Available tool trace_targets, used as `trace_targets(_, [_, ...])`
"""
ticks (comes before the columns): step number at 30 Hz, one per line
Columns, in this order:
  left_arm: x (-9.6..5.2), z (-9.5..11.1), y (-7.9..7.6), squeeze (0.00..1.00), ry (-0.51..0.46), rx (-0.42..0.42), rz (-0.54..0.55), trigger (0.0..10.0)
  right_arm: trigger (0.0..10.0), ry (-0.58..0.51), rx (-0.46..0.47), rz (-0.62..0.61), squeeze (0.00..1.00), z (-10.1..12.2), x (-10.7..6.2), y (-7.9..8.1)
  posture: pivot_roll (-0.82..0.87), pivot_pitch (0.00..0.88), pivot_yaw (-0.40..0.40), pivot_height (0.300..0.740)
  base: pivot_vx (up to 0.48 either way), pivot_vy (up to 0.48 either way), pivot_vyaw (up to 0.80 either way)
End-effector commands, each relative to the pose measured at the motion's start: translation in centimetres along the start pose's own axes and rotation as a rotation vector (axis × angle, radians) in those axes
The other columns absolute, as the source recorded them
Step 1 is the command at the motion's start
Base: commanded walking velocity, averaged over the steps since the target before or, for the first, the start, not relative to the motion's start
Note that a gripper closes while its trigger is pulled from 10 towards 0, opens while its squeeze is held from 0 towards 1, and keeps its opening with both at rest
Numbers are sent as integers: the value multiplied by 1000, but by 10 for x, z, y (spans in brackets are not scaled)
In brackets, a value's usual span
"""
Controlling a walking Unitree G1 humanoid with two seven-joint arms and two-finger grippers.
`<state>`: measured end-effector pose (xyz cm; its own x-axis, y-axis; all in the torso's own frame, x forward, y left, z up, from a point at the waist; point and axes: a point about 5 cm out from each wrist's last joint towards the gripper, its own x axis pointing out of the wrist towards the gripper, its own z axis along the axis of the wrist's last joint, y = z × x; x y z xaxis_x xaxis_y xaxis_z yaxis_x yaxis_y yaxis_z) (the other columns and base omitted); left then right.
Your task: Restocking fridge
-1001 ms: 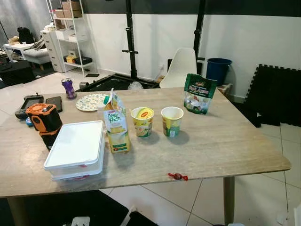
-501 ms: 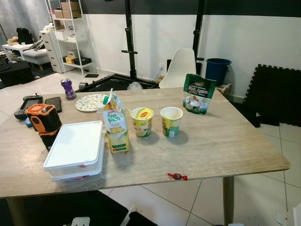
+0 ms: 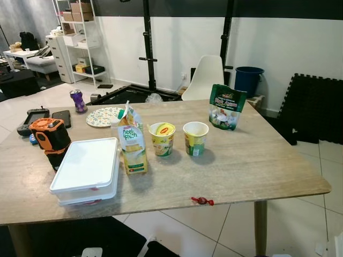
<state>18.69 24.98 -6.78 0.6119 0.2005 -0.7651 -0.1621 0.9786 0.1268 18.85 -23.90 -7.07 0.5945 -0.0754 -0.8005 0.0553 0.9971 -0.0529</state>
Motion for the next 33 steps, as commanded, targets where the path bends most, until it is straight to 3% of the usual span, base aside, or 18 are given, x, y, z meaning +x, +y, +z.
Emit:
trace_targets(1, [-2,-5,9,0,18,30,11,10000,10000,9,19,-5,0,-5,-1,-1,73,56,40,734,0,0,0])
trace_targets(9, [-1,-4,8,0,10,22,10,10000,10000,32,11,11,0,-16,-1,11,85,51,32,734,0,0,0])
trace_targets(21, [-1,-1,4,0,1,24,4,10000,10000,30,13,13,0,-19,-2,14,78,44,28,734,0,0,0])
trace_targets(29, [0,3,2,0,-20,20,2,10000,10000,20,-7,43,0,-15,2,43,79,35,26,734,0,0,0])
trace_targets(33, [0,7,3,0,-35,22,3,10000,10000,9,-6,48,0,-8,4,48,79,32,26,734,0,0,0])
